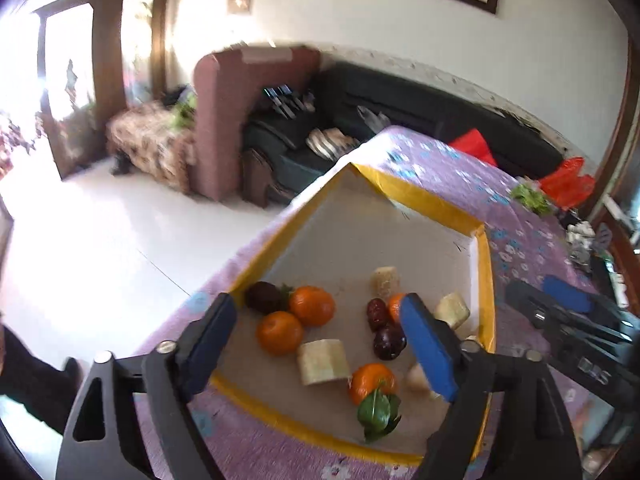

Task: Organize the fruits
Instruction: 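Move the right tool from the tray toward the red date on the cloth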

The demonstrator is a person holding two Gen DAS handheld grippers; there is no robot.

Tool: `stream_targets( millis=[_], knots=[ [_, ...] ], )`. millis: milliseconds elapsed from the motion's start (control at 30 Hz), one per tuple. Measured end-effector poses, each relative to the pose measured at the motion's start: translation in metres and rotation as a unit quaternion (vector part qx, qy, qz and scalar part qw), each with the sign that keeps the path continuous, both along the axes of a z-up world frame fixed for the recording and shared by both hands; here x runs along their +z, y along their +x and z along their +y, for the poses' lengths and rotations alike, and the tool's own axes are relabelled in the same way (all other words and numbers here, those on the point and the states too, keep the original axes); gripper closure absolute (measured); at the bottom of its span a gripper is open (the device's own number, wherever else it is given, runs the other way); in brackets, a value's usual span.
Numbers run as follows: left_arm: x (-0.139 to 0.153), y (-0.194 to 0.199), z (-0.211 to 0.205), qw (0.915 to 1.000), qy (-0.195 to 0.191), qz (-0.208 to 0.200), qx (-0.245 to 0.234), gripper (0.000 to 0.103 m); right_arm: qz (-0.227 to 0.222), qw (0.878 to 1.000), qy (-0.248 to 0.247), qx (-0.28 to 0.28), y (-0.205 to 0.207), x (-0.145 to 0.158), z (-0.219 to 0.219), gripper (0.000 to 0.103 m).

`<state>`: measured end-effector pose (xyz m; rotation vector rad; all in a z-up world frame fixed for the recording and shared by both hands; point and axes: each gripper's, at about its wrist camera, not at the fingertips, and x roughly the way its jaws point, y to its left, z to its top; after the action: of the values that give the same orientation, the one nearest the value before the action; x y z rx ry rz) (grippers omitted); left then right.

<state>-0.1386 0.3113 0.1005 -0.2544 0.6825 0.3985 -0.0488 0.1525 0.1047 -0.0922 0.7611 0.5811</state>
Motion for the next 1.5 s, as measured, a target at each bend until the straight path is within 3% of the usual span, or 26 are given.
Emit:
stream_targets(
  millis=[167,333,600,1000,1133,1367,1500],
  knots=[
    [0.009,-0.014,-0.044,0.9963,0.084,0.001,0.022,0.008,-0.043,0.999,0.002,-0.003,-0.037,0.009,-0.029,0.019],
    [0.01,-0.017,-0.076,0.9946,0.103,0.01,-0.011,0.008,-0.055,0.998,-0.009,-0.015,-0.064,0.002,-0.057,0.018],
    [0.014,-0.023,-0.104,0.9919,0.12,0.015,-0.04,0.008,-0.044,0.998,0.003,-0.043,-0.069,-0.003,-0.097,0.018],
    [0.015,-0.023,-0.114,0.9922,0.107,0.023,-0.06,0.008,-0.044,0.996,0.014,-0.074,-0.069,-0.001,-0.136,0.016],
    [0.014,-0.022,-0.11,0.9936,0.085,0.023,-0.071,0.008,-0.05,0.995,0.006,-0.091,-0.067,0.0,-0.153,0.016],
    [0.003,-0.014,-0.105,0.9942,0.04,0.024,-0.097,0.008,-0.03,0.983,0.006,-0.18,-0.033,0.004,-0.233,0.017],
    [-0.005,-0.005,-0.112,0.993,0.035,0.032,-0.109,0.008,0.008,0.978,0.028,-0.207,-0.006,-0.001,-0.263,0.017]
  ],
)
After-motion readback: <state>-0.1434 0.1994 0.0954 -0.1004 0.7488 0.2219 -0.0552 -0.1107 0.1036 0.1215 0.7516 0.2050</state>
